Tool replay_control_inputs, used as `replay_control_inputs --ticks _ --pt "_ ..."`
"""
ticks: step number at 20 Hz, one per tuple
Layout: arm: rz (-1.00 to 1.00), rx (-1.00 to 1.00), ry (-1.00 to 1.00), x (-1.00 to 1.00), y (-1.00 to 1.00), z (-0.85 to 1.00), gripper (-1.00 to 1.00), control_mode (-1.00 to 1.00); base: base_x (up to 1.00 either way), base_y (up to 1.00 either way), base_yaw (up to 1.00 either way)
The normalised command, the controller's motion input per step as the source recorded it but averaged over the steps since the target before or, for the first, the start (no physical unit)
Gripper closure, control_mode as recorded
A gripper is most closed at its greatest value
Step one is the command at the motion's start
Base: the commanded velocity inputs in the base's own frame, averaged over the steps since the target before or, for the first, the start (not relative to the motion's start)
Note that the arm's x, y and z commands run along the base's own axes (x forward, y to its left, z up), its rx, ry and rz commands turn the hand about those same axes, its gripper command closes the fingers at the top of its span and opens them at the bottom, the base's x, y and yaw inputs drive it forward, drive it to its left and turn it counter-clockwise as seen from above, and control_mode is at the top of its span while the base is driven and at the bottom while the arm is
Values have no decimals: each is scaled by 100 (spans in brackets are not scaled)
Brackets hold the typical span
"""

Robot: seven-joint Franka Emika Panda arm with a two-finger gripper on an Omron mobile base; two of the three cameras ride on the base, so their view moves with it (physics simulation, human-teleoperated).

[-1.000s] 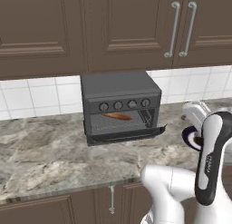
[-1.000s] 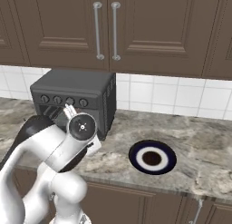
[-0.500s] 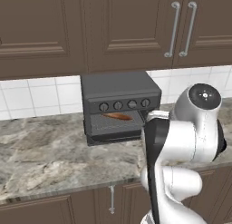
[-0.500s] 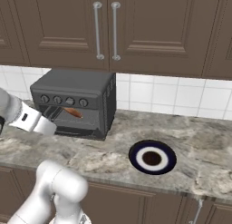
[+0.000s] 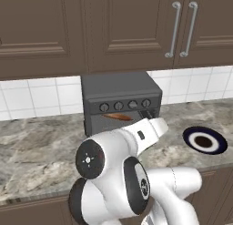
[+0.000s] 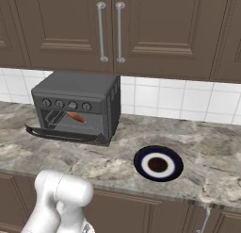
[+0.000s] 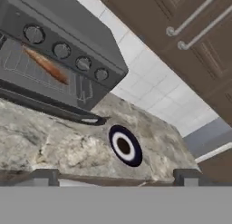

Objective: Pull the toaster oven rack outwards. Pick up the baguette from the plate and place it on the toaster oven rack. Close the toaster oven door fully and set the temperature to the lowest setting.

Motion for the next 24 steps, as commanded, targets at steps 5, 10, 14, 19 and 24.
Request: replay_control_inputs --ticks 5,10,14,19,24 --pt "29 -92 39 0 90 -30 -100 -100 0 0 0" --pt "27 -88 46 9 73 -45 -100 -100 0 0 0" --pt "17 -61 52 64 27 -53 -100 -100 0 0 0" --pt "7 -28 52 80 0 -48 -100 -100 0 0 0" --pt "1 -15 24 23 15 -34 -100 -100 0 0 0"
